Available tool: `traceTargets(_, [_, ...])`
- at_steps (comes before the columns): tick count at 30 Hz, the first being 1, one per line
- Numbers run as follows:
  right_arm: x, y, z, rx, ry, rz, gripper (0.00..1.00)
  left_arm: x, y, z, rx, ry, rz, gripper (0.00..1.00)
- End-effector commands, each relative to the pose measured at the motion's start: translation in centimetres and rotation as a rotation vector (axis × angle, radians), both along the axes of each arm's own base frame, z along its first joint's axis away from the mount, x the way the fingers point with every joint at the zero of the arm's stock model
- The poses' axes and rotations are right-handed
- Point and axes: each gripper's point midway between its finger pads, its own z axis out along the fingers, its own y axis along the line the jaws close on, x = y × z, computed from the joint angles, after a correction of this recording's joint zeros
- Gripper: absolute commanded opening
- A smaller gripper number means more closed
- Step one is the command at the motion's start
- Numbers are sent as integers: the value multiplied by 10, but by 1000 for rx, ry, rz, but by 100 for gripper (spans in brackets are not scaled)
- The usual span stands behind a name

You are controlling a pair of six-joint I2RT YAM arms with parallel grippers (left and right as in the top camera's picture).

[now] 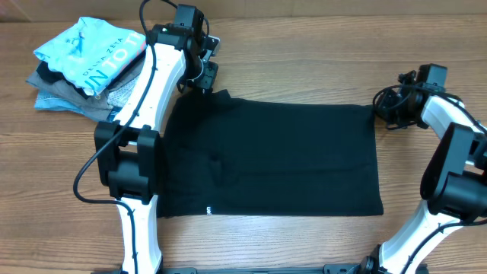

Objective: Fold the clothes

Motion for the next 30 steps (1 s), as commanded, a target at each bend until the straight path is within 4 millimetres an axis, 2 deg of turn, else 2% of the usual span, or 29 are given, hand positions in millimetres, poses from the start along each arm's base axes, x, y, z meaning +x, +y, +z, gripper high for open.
traceTargets(1, [10, 3, 50, 54, -122, 23, 4, 0, 2, 51, -2, -102, 20, 6])
traceTargets(6, [3, 4, 73, 49, -139, 17, 4, -17, 6, 69, -2, -84, 31, 6])
traceTargets(10, [-11, 9, 81, 65, -97, 10, 4, -37, 14, 66, 36, -11, 38, 8])
traceTargets(14, [-33, 6, 75, 52, 16, -51, 4, -62, 24, 60, 66, 95, 61, 7])
traceTargets(19, [-55, 13, 68, 85, 119, -64, 4, -93, 33, 56, 93, 225, 80, 7])
traceTargets(26, [-81, 20, 62, 108, 235, -70, 4, -120, 39, 40, 121, 352, 117, 8])
traceTargets(30, [-102, 15, 56, 67, 331, -96, 4, -136, 42, 29, 139, 424, 131, 10])
